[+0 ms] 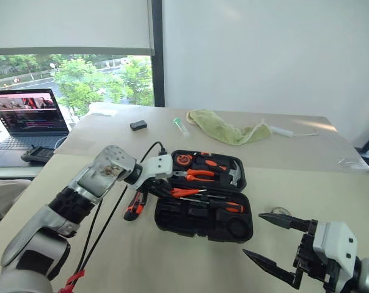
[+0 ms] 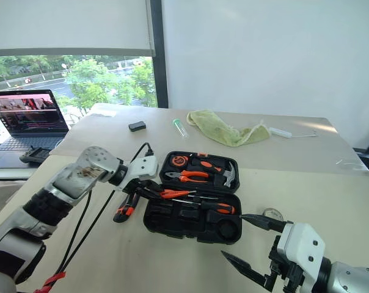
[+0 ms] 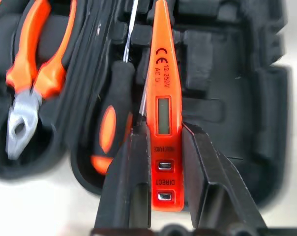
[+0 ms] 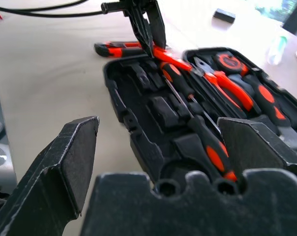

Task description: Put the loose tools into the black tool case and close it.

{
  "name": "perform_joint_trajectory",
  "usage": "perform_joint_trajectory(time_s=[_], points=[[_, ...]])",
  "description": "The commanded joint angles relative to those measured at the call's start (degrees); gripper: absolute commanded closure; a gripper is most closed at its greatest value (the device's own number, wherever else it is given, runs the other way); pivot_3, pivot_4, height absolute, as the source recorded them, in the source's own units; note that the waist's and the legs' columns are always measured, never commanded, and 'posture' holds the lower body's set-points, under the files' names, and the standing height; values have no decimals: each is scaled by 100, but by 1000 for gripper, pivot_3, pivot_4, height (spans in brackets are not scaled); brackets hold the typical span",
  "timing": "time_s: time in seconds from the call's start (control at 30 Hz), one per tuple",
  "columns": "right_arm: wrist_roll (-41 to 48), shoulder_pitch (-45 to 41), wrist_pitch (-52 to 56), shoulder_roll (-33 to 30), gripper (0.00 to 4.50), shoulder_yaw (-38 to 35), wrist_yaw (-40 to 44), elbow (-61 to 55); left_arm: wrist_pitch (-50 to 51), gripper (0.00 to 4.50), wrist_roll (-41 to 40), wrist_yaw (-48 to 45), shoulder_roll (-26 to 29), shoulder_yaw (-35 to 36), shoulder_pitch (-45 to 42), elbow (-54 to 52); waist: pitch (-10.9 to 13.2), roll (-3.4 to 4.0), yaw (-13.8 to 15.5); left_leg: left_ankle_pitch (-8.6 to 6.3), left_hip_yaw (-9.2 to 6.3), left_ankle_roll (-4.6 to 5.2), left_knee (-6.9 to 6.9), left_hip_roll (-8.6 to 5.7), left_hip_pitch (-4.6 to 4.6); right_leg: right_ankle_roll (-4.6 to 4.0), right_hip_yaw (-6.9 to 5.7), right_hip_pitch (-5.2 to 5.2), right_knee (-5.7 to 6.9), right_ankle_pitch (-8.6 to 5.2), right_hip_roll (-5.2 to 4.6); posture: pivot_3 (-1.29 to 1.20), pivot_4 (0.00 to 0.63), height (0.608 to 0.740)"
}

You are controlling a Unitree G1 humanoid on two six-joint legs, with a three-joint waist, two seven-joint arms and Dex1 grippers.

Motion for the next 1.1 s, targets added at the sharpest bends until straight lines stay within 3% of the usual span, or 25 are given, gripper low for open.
perform_joint_trajectory(time_s=[0.03, 0.23, 0.63, 1.1], points=[[74, 177, -150, 73, 0, -321, -73, -295, -623, 4078, 558, -180, -236, -185, -296, 420, 0, 0, -4, -1, -1, 1, 1, 0, -1, 2, -1, 0, 0, 1, -1, 0, 150, 740], [73, 482, -200, 196, 0, -458, -157, -438, -541, 4078, 853, -441, -308, -173, -198, 242, 0, 0, -9, -4, -1, 7, 8, 3, -4, 8, -1, -1, 2, 1, -2, 0, 150, 740], [98, 699, -401, 89, 0, -364, -322, -442, 805, 4078, 1367, -534, -182, -340, 180, -840, 0, 1, -37, -6, -2, 10, 13, 4, -3, 14, -1, 1, 8, 3, -3, 0, 150, 740], [74, 779, -515, 55, 0, -329, -362, -442, 1228, 4078, 1572, -404, -478, -382, 61, -693, -2, 4, -36, -7, -2, 12, 32, 4, 4, 15, 1, 8, 23, 3, -4, 0, 150, 740]])
